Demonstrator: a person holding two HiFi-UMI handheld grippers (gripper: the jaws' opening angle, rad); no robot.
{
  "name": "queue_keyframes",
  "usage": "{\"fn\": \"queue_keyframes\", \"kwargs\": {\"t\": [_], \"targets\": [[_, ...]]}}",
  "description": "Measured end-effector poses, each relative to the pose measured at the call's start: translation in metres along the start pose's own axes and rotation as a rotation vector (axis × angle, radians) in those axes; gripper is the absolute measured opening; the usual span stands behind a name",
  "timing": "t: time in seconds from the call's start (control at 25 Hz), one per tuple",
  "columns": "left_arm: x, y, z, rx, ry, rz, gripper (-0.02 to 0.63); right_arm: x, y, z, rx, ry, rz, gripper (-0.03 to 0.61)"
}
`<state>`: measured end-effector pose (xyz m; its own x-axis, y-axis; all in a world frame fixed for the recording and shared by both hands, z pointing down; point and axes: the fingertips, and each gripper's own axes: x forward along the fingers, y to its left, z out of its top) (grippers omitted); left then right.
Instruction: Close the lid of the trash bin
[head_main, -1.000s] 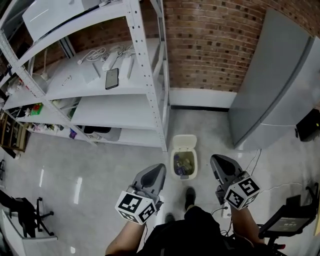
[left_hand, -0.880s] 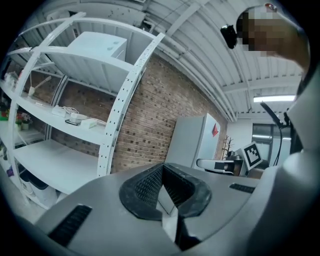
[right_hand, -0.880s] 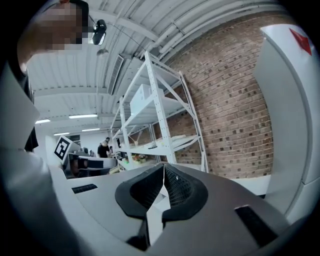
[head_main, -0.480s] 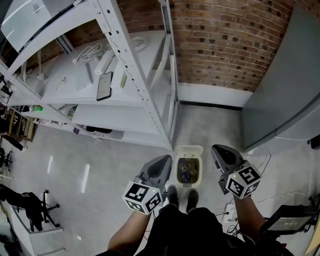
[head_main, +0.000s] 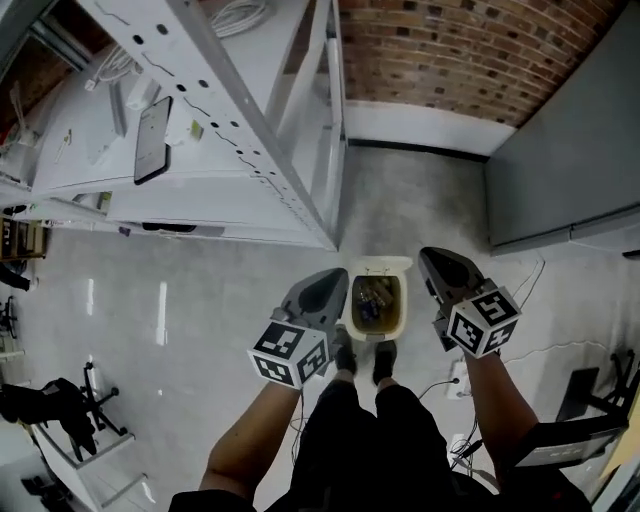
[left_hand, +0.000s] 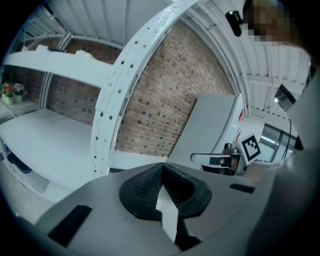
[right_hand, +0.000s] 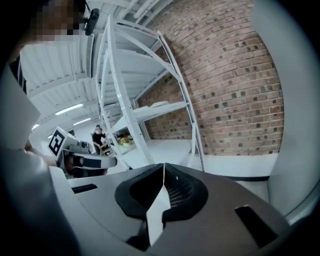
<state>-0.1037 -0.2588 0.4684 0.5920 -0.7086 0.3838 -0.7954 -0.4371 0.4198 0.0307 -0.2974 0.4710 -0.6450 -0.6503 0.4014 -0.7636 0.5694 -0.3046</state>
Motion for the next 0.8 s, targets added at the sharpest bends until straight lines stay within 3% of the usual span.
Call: {"fn": "queue_keyframes", "kwargs": {"t": [0.48, 0.8], "targets": [[0.120, 0.072, -0.141, -0.025, 0.312, -0.001, -0.012, 0.076, -0.087, -0.175, 0.161, 0.274, -0.108, 0.009], [0.175, 0.110, -0.181, -0.017, 0.400, 0.019, -0.012, 0.112, -0.122, -0.214, 0.201, 0.323, -0.151, 0.009]]}}
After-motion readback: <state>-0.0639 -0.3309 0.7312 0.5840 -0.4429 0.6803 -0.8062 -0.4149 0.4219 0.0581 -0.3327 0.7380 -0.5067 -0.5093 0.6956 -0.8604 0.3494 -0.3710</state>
